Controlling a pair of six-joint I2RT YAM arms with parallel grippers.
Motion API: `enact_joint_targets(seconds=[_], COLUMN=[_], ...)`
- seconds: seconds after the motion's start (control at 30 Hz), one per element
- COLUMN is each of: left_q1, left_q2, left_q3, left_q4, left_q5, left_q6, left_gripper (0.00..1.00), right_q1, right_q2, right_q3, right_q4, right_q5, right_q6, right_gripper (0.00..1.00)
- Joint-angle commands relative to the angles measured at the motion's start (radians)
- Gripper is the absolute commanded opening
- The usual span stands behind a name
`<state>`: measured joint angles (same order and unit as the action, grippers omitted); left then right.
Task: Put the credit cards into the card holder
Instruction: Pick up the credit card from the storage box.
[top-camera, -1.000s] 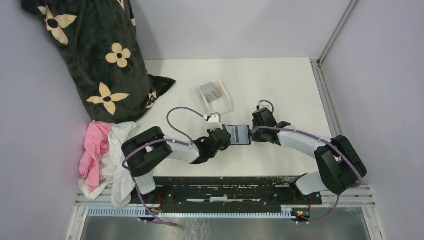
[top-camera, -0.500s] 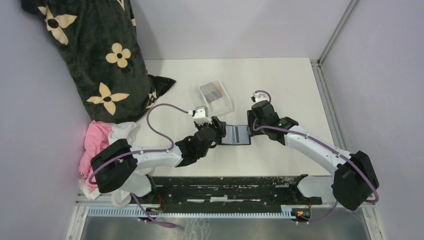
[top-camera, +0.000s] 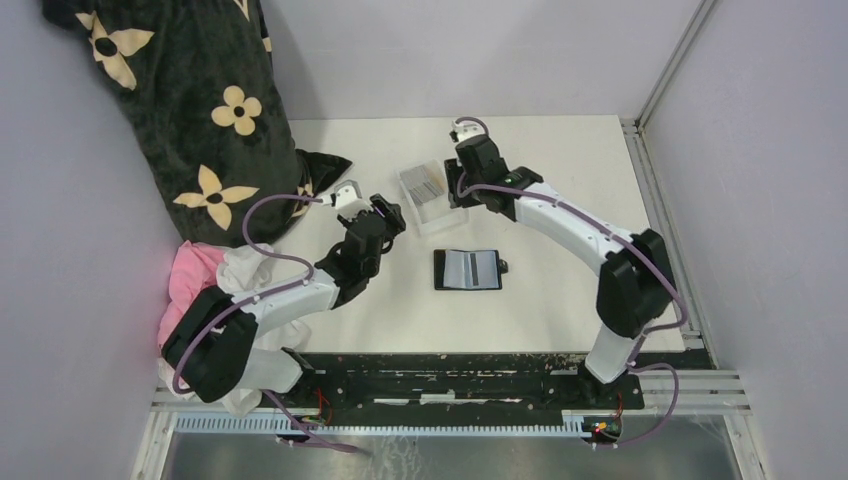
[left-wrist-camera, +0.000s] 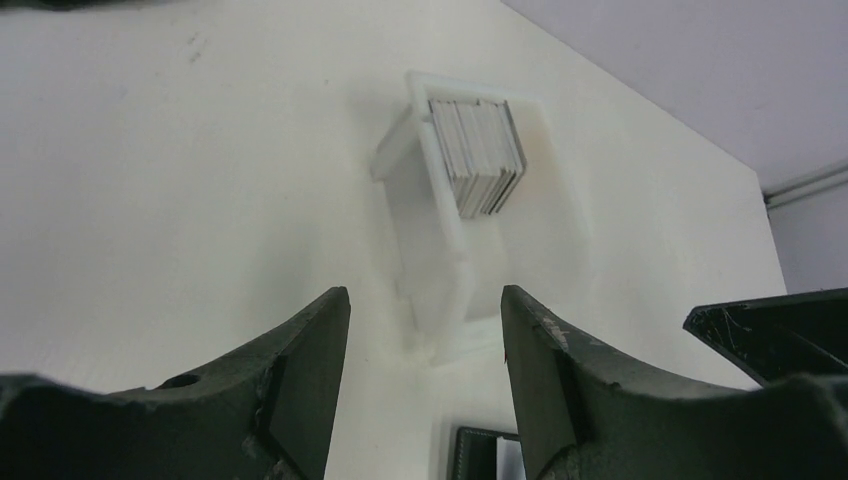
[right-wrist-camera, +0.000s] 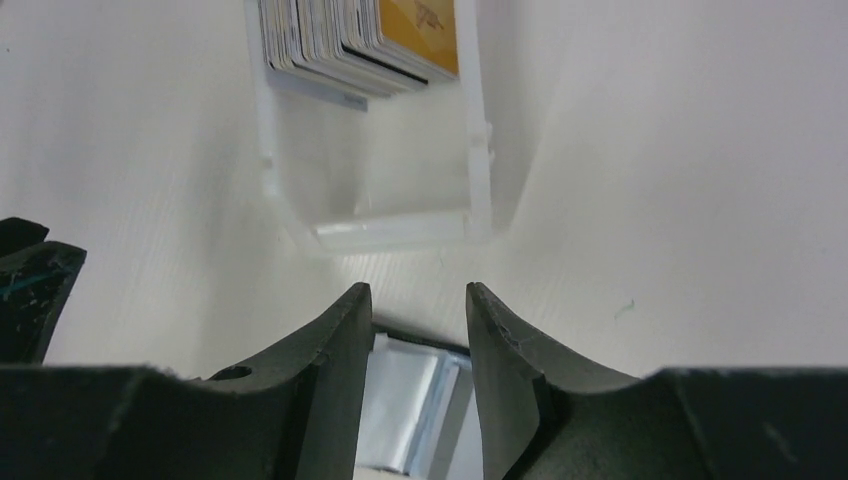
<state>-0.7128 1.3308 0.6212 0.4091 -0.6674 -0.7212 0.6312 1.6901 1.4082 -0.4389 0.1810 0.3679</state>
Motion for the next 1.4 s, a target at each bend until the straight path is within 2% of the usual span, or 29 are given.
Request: enact_joint_targets(seconds=[0.0,0.33,0.77,1.07,1.37], left_q1=[0.084,0.214,0.27,0.284,0.303], left_q2=[0.058,0.277,0.42,0.482,0.533], left_q3=[0.021,0.061,0.118,0.136,0.168], left_q4=[0.059,0.234,0.312,0.358,0.397], left_q5=[0.114,0.327,0.424,0.457,0.522], left_q6=[-0.063,-0.149,-0.171,-0.189,-0.192], left_gripper=[0.65,0.65,0.64,0.63,0.63], right_q1=[0.004,-0.016,-0.095,-0.129,-0.134], right_q2=[0.135,0.432,0.657,0.768,0.802], right_q3=[0.198,0.532,0.808,0.909,0.901], right_q4=[0.001,-0.036,-0.097,-0.109,-0.108], right_q5=[-0.043,-0.138,-0.299,-0.401,-0.462], right_q6=[-0.059,-0.103,-0.061,-0.007,0.039], right_gripper=[0.46,0.5,0.55,0.56,0.54])
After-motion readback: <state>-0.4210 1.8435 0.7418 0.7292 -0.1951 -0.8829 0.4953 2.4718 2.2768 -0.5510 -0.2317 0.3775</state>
